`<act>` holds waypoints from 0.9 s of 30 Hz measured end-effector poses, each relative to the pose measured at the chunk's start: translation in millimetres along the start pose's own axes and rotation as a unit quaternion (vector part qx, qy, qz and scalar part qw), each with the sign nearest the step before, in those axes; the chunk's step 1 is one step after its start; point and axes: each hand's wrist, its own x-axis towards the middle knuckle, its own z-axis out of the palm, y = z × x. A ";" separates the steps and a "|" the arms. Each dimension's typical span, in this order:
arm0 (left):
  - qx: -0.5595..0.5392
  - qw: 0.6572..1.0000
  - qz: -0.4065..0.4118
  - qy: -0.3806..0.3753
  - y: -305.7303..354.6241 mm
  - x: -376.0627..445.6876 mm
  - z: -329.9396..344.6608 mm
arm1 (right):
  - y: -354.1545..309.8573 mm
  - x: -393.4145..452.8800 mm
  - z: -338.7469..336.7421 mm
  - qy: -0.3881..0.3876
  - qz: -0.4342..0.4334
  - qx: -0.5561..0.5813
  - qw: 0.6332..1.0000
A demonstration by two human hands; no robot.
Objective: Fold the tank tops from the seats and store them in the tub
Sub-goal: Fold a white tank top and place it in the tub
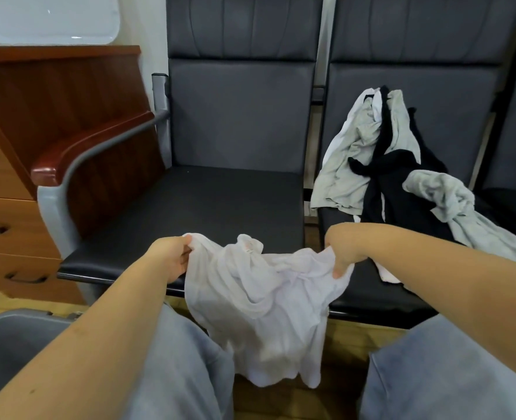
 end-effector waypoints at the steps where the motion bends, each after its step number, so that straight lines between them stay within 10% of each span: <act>1: -0.007 1.000 -0.002 0.012 0.6 -1.9 0.0 | 3.2 -2.1 0.8 -0.010 0.018 -0.021 1.000; 6: -0.135 0.989 0.001 -0.054 5.8 -9.6 -1.0 | 36.2 -9.4 3.7 -0.028 0.049 0.185 0.981; 15: -0.352 0.877 0.009 -0.326 14.7 -23.3 -47.2 | 68.2 -30.4 -16.4 -0.056 -0.053 0.635 0.768; 20: -0.143 0.987 0.024 -0.072 13.0 -7.5 -57.5 | 76.0 -32.9 -13.5 -0.046 -0.056 0.655 0.752; 27: 0.203 0.958 0.185 0.082 25.1 7.7 -80.3 | 76.7 -29.0 -9.7 0.092 0.025 0.535 0.839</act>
